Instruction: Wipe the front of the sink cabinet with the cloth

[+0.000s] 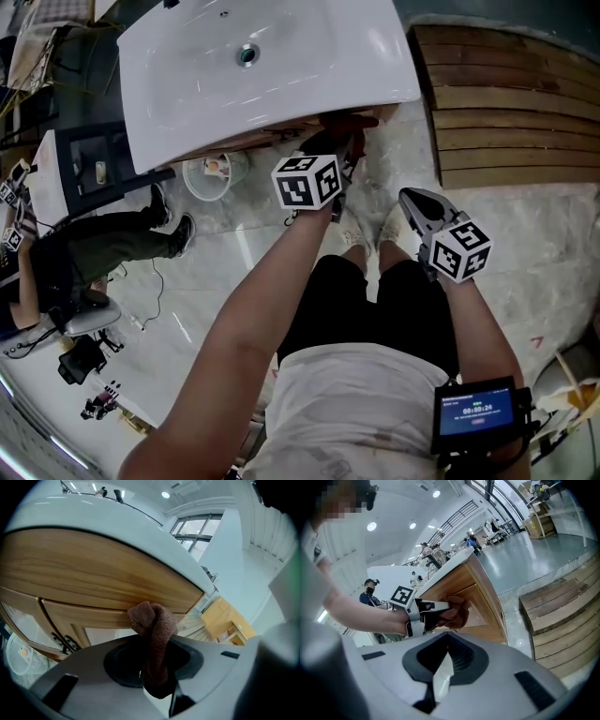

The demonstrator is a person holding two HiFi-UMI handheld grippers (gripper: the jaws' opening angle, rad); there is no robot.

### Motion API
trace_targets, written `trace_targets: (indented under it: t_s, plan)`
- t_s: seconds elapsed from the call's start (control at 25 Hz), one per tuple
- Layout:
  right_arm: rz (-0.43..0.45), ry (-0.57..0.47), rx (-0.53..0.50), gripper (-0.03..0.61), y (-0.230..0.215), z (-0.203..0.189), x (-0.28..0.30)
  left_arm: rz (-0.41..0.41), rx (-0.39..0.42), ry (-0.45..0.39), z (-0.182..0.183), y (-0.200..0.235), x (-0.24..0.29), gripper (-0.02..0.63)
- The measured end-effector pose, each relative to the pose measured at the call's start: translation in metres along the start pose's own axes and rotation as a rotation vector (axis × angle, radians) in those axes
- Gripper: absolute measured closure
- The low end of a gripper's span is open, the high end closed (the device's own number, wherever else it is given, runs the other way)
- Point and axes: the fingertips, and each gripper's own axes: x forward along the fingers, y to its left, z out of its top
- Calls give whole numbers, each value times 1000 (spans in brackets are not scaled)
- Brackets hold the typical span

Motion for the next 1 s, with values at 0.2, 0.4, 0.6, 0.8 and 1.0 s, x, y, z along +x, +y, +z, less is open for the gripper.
trace_targets:
  t_s: [0.2, 0.4, 0.6, 0.8, 1.0]
  plan:
    - [-10, 5, -4, 565, 15, -12, 3, 39, 16, -16, -4, 28, -21, 508]
    - [-33, -4, -5, 565, 35, -18, 12, 82, 3, -18, -9, 68, -47, 508]
    - [-44, -9, -9, 565, 54, -23, 27, 129, -17, -9, -16, 114, -66, 508]
    - [-43, -10, -14, 565, 67, -29, 33, 202, -21, 43, -36, 149, -79, 508]
    - [-48, -16, -5, 565, 63, -35, 32, 171, 66, 73, -39, 140, -68, 508]
